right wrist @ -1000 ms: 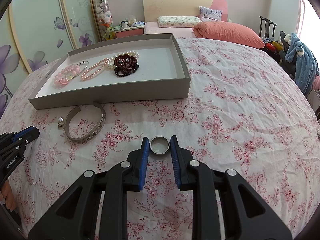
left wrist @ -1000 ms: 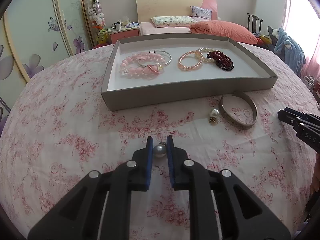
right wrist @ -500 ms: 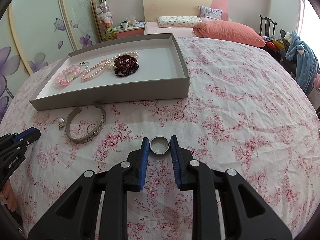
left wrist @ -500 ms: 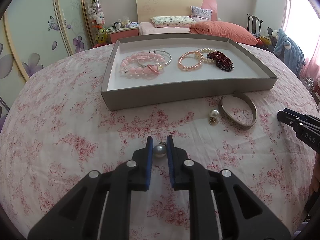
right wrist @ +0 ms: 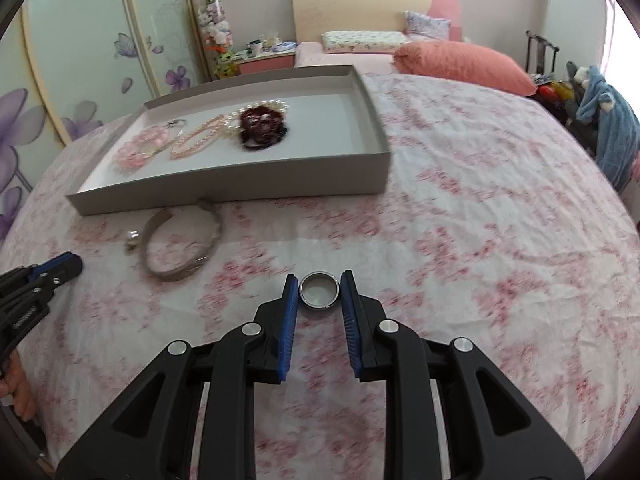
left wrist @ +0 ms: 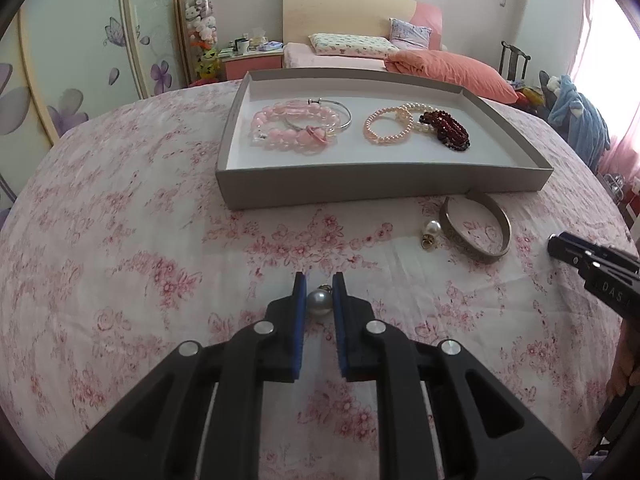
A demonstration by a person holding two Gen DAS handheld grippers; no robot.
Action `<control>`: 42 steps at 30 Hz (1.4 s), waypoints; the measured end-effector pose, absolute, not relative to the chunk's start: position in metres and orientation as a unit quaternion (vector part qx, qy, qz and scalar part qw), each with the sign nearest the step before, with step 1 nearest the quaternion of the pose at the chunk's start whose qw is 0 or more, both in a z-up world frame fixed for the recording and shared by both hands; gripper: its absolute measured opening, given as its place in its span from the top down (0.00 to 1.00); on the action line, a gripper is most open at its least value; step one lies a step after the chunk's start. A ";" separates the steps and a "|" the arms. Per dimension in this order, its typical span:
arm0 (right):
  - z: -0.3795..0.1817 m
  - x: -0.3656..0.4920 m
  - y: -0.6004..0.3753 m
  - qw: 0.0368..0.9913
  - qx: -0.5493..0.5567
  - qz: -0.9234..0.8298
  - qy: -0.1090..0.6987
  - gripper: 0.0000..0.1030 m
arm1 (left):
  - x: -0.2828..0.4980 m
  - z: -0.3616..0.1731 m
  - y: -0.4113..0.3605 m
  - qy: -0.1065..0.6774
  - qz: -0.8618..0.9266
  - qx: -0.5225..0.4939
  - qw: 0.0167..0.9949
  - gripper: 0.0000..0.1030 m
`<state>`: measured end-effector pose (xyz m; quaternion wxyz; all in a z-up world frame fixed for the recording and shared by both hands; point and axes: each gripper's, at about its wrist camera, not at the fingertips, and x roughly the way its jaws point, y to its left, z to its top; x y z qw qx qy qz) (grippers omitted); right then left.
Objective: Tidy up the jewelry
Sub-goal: 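Lift and carry the ring and earring in both tools over the gray tray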
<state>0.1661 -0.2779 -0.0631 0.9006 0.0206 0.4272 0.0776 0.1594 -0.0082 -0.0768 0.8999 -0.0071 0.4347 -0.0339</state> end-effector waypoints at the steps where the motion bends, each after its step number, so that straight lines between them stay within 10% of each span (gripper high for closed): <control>1: -0.063 0.165 -0.277 0.897 0.034 0.091 0.431 0.78 | 0.159 -0.077 -0.007 0.435 -0.034 -0.012 0.900 0.87; 26: 0.037 0.099 -0.226 0.978 -0.014 0.118 0.173 0.78 | 0.114 0.018 -0.019 0.252 -0.012 -0.006 0.968 0.87; 42: 0.045 0.120 -0.227 0.982 -0.006 0.115 0.149 0.78 | 0.134 0.027 -0.029 0.226 -0.013 0.012 0.974 0.87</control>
